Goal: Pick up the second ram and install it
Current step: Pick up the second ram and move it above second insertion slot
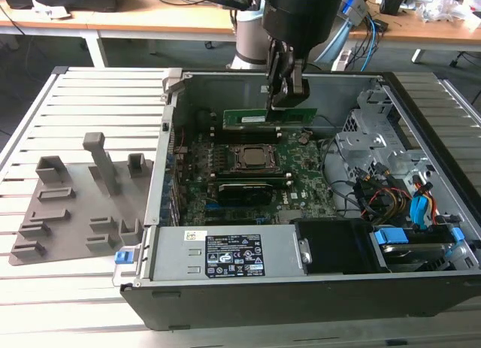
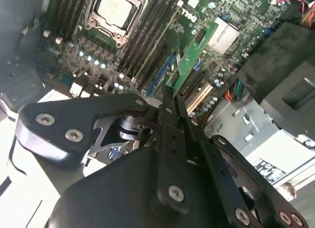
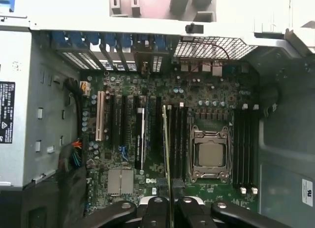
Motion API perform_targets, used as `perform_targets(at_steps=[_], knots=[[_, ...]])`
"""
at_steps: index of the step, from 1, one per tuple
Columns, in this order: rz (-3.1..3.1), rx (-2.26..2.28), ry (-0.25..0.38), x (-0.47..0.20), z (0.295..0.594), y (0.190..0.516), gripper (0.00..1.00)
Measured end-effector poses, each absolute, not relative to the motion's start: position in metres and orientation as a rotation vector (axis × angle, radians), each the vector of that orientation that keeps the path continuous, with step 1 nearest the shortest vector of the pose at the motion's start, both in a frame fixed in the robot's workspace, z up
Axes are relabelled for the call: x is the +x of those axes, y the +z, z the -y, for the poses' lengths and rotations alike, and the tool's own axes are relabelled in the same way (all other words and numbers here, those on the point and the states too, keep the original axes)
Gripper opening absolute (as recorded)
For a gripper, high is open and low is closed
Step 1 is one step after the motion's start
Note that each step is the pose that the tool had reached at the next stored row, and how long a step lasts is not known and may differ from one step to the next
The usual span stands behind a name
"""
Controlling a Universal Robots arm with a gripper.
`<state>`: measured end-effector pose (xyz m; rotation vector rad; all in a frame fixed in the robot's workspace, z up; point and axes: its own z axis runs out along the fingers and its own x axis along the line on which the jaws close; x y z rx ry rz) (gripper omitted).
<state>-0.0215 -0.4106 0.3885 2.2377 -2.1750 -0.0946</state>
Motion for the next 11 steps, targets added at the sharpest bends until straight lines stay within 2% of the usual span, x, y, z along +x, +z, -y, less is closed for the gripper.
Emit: perform_targets(at_steps=[11], knots=[[2.174,2.236,-0.097,-0.006,0.394,0.374,0.14]])
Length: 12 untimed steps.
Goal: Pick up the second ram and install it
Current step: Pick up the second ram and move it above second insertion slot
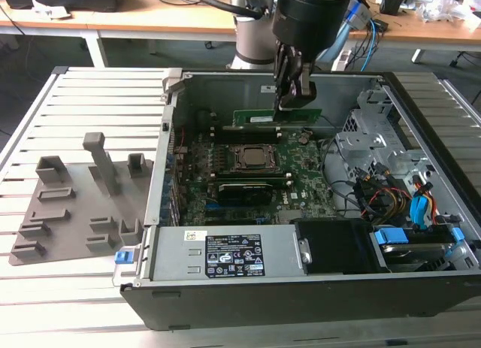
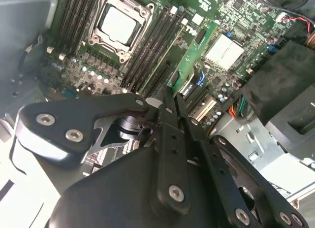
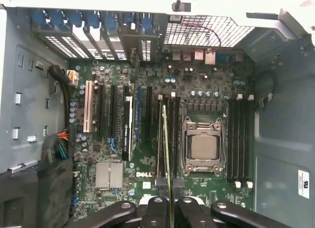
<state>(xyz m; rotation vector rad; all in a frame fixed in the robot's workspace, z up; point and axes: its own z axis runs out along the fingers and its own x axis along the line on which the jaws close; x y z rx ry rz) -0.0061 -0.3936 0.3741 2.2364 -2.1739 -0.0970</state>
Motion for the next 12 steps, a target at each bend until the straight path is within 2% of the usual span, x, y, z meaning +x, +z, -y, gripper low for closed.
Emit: perform_targets(at_steps=[12], knots=[[2.174,2.236,-0.097,-0.001,0.386,0.359,0.14]])
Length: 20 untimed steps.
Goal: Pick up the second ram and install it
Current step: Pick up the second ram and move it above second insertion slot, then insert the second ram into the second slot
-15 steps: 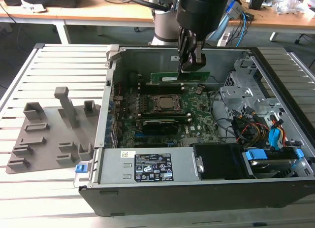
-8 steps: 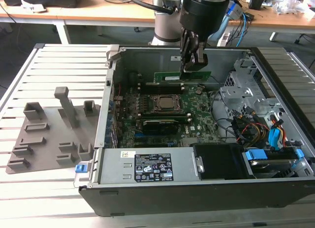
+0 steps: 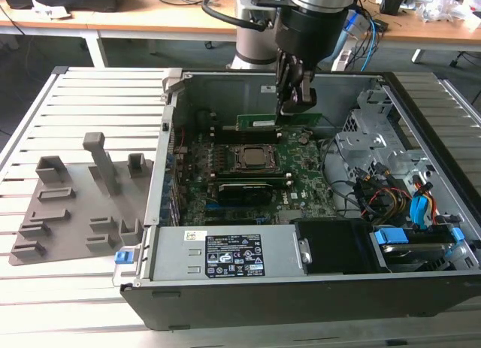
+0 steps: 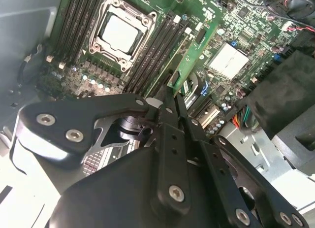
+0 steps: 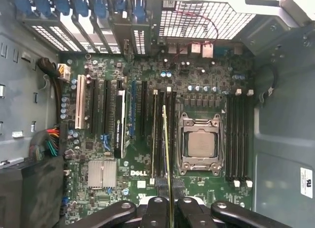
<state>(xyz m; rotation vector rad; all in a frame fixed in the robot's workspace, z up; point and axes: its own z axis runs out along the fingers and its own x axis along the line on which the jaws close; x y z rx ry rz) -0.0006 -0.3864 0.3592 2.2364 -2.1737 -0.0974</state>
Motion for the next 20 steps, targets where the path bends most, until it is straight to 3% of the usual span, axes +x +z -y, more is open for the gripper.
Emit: perform_targets(at_steps=[20], knots=[[2.177,2.233,-0.098,-0.0006,0.3863,0.3546,0.14]])
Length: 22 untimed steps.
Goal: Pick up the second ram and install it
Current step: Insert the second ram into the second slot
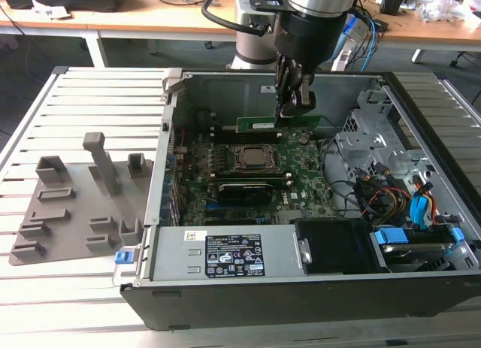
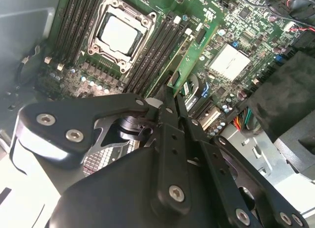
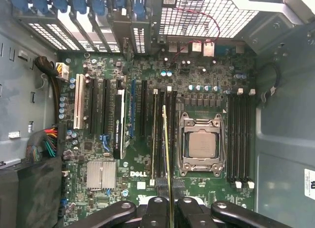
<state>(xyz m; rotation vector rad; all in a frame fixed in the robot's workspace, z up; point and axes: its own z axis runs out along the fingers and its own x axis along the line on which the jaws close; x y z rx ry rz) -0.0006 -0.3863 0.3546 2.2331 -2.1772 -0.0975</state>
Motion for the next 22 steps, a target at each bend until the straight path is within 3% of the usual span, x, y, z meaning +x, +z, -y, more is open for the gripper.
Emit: perform_targets(at_steps=[22], knots=[[2.266,2.147,-0.099,-0.002,0.386,0.334,0.14]])
